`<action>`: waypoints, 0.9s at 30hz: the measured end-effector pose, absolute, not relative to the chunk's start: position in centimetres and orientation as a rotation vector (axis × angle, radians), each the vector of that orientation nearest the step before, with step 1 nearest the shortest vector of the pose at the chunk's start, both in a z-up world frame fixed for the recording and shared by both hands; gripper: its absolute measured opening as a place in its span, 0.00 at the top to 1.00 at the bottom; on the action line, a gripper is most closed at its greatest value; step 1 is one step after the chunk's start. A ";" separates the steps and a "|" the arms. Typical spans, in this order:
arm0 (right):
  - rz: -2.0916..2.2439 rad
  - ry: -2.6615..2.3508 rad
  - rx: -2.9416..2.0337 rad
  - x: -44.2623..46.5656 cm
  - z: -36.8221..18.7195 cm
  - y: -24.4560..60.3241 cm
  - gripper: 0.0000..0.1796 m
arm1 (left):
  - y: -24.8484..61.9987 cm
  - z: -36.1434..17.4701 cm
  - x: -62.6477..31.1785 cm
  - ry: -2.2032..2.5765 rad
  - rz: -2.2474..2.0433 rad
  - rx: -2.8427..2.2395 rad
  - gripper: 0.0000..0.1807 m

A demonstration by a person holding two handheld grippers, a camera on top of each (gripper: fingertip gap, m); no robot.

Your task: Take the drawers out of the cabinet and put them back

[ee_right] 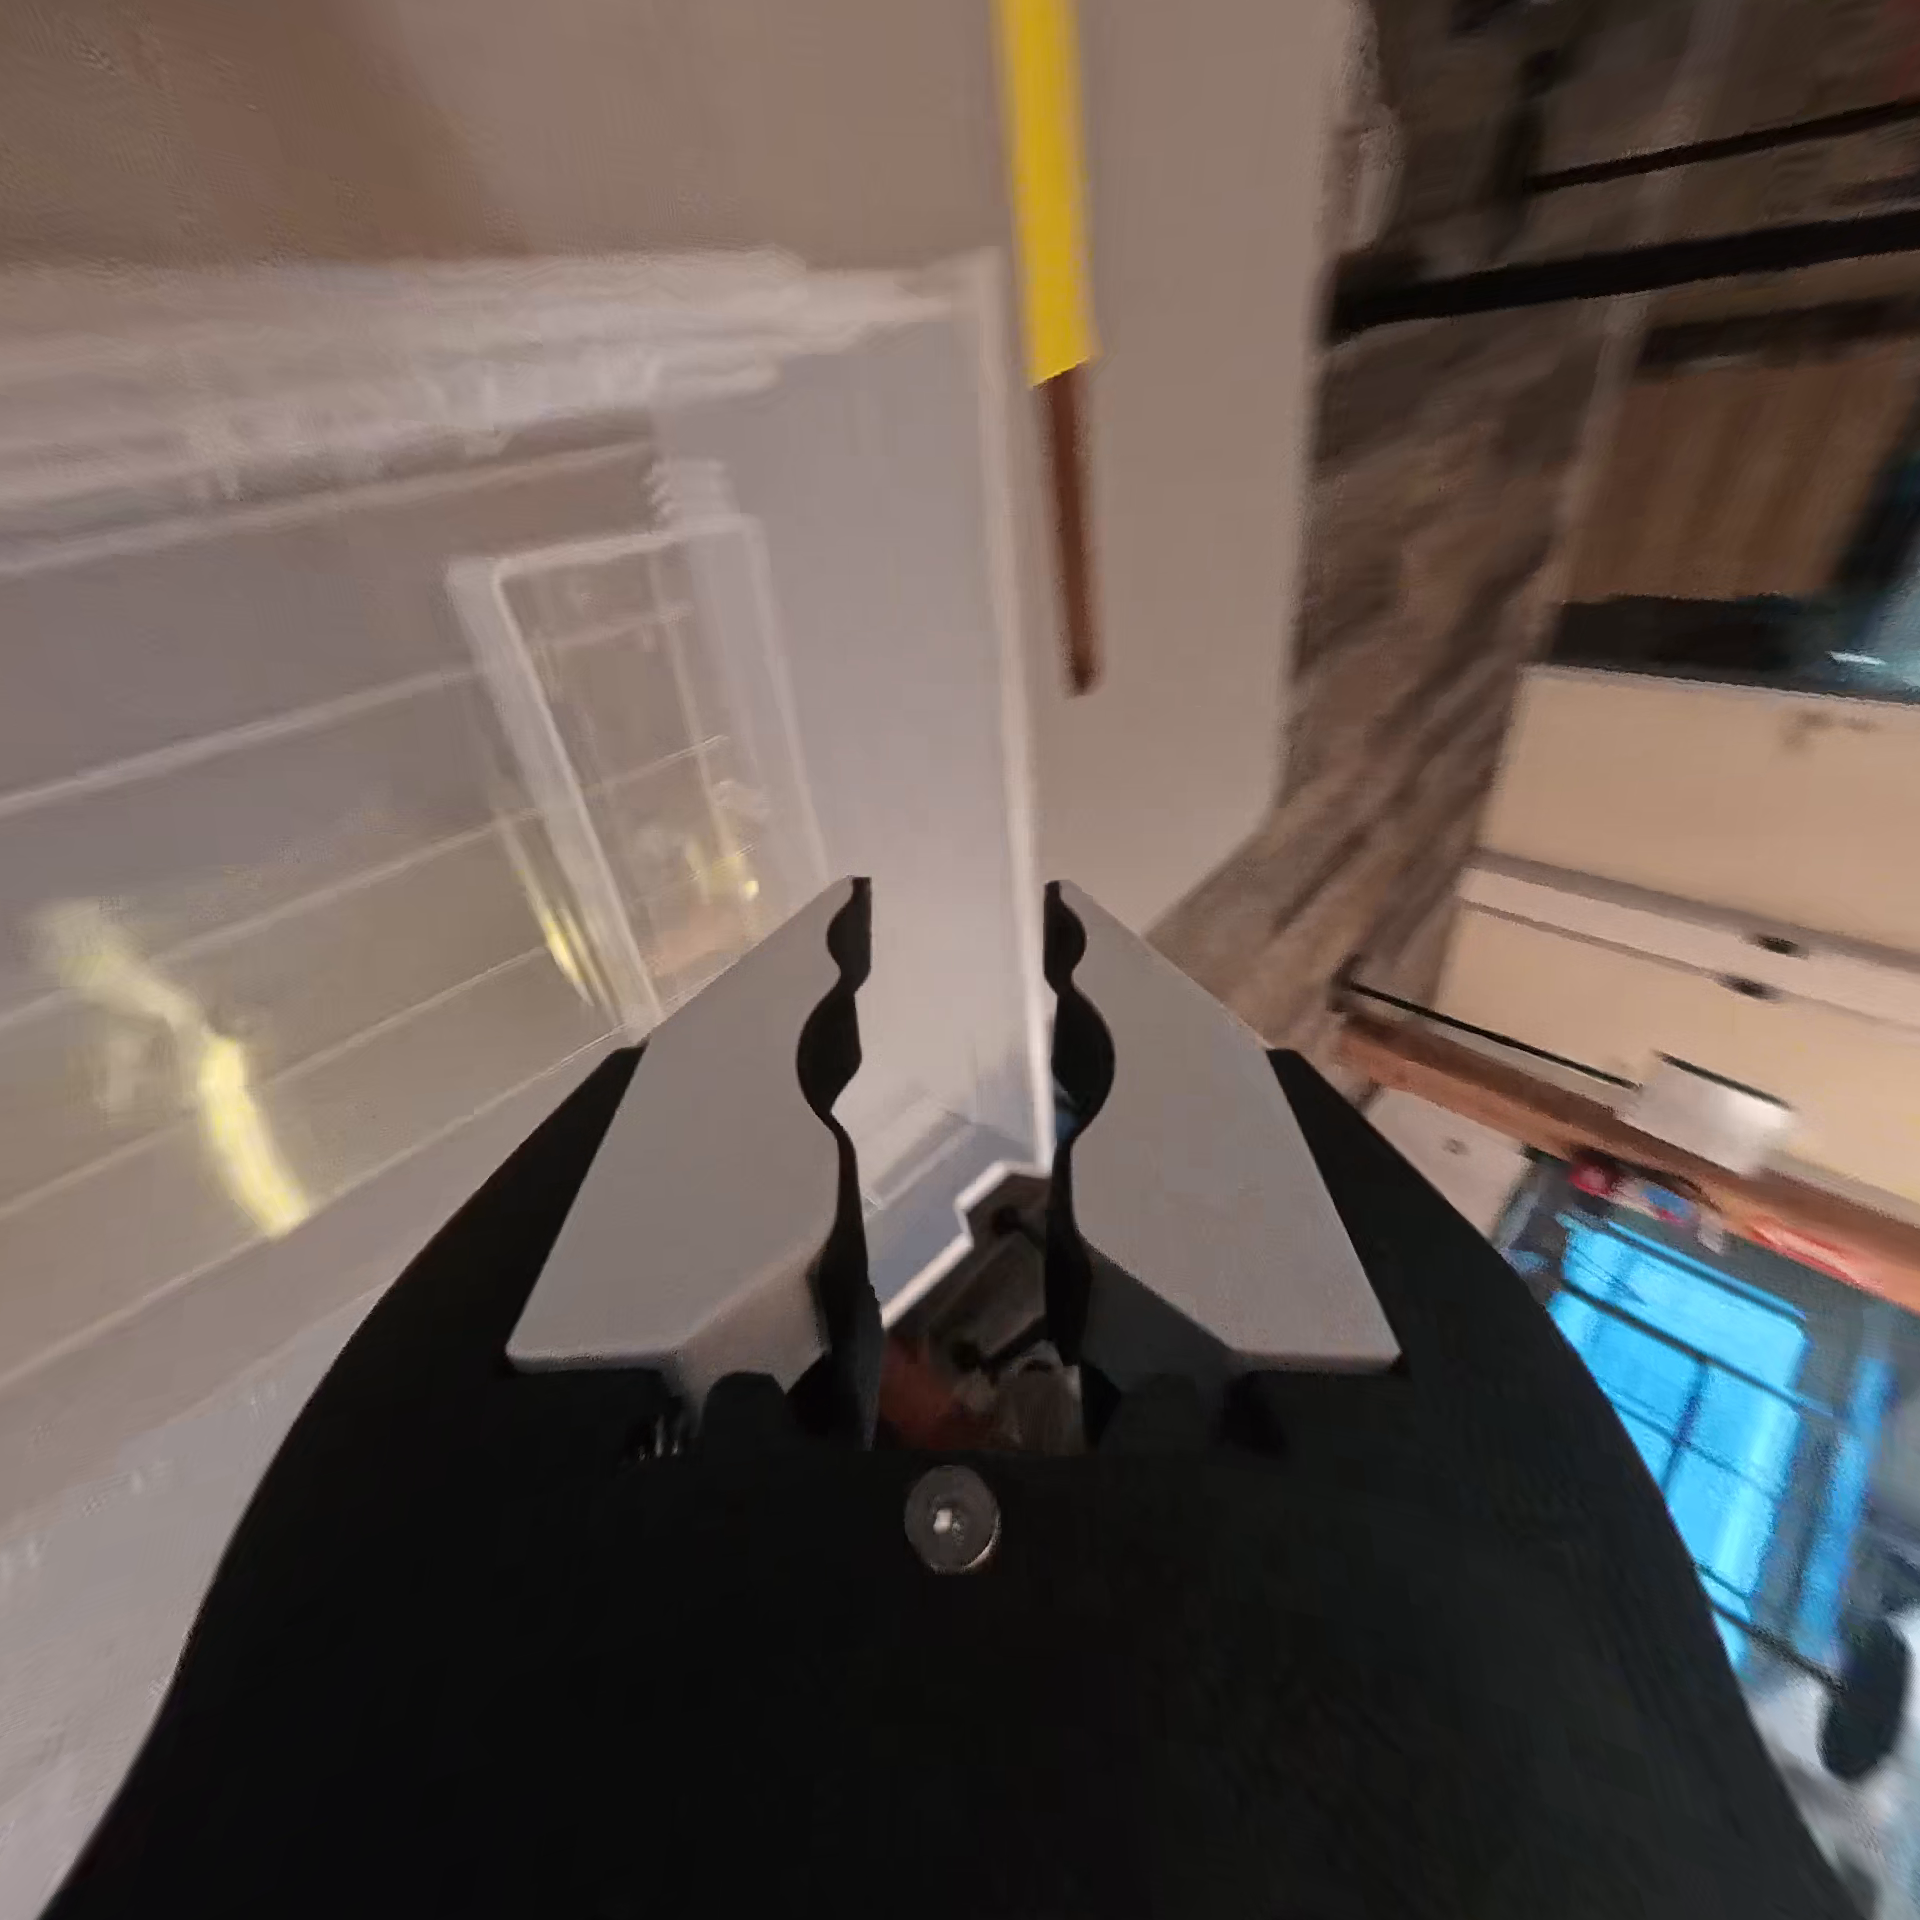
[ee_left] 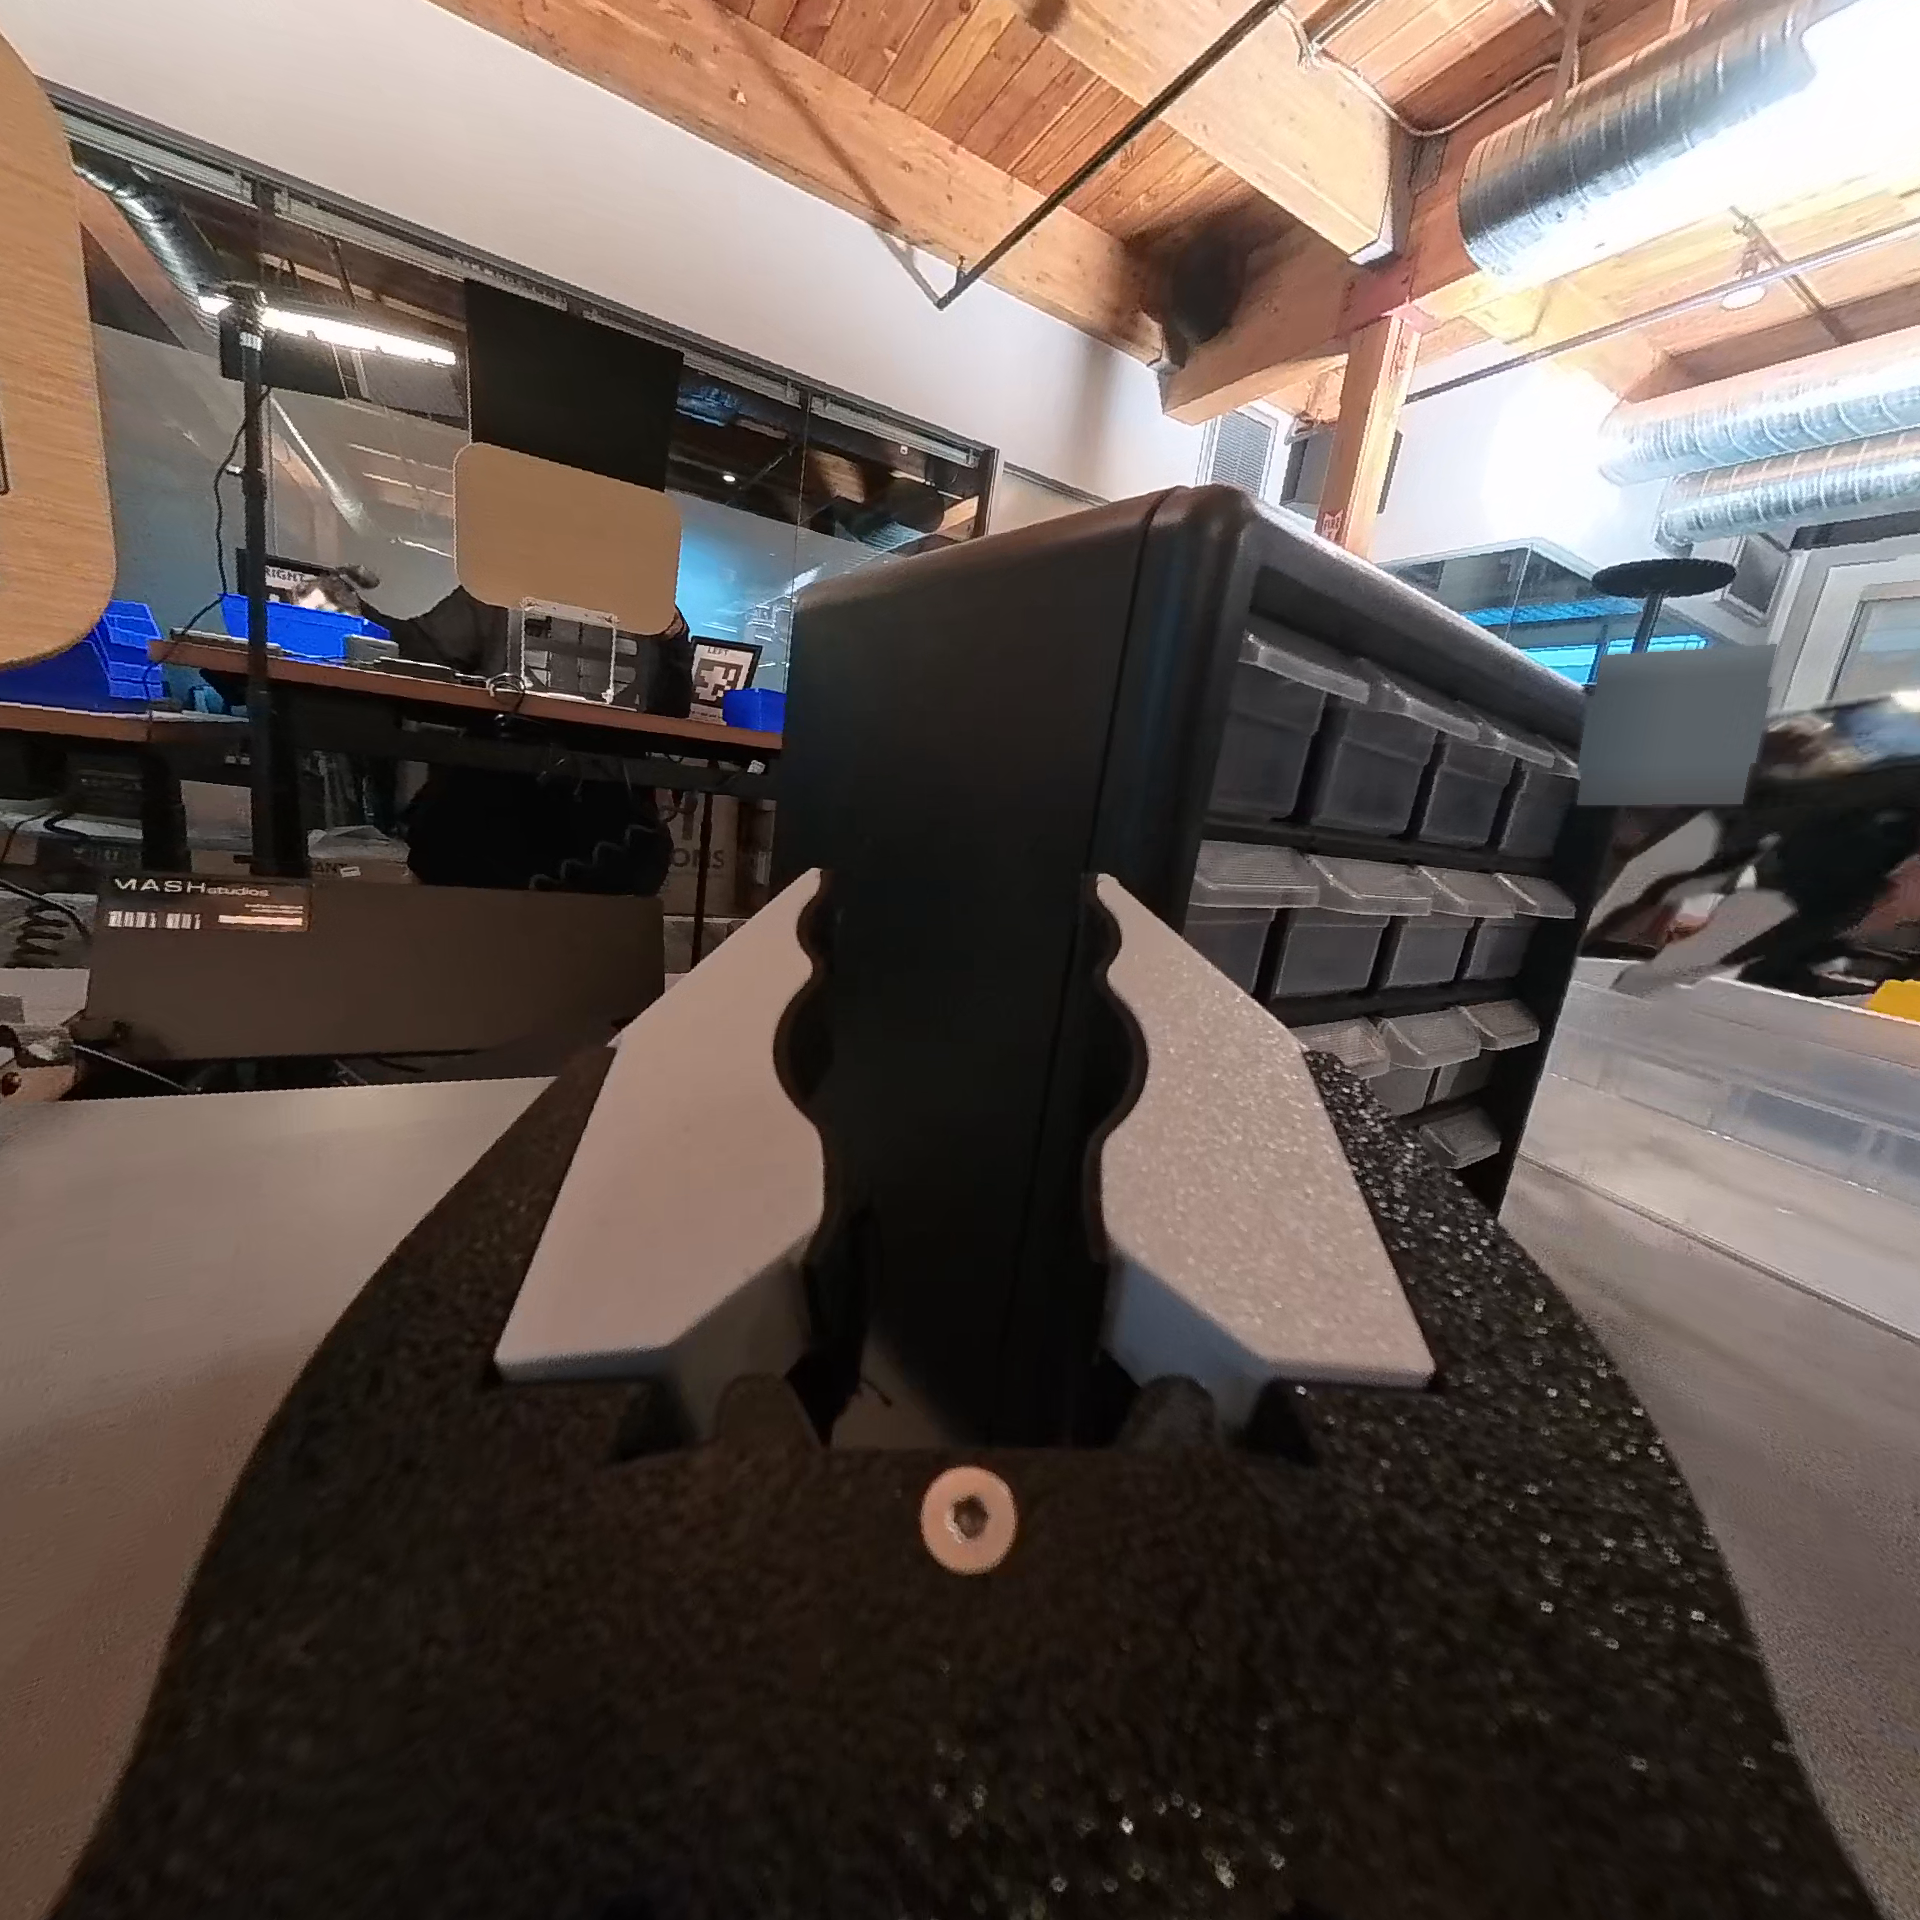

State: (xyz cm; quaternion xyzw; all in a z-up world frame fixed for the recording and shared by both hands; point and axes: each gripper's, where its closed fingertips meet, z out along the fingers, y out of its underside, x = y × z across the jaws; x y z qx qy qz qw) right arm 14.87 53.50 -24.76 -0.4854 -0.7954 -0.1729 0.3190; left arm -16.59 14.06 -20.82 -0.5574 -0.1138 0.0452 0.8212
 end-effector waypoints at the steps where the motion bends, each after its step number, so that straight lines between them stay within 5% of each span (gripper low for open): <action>1: -0.444 -1.996 -1.236 14.4 -22.6 52.2 0.82 | 14.1 -20.8 -16.6 -0.242 0.098 -1.186 0.75; 7: -0.037 -1.642 -0.909 7.4 -14.6 33.8 0.85 | 14.0 -20.8 -16.6 -0.242 0.116 -1.181 0.75; 12: 0.087 -1.592 -0.651 0.0 -18.9 21.2 0.84 | 14.0 -20.7 -16.6 -0.242 0.115 -1.177 0.75; 19: -0.318 -1.559 -0.429 -7.1 -26.2 18.7 0.78 | 13.7 -20.4 -17.0 -0.262 0.125 -1.153 0.75; 27: -0.234 -1.420 -0.463 -8.1 -25.9 18.9 0.83 | 13.5 -20.3 -17.4 -0.305 0.100 -1.134 0.75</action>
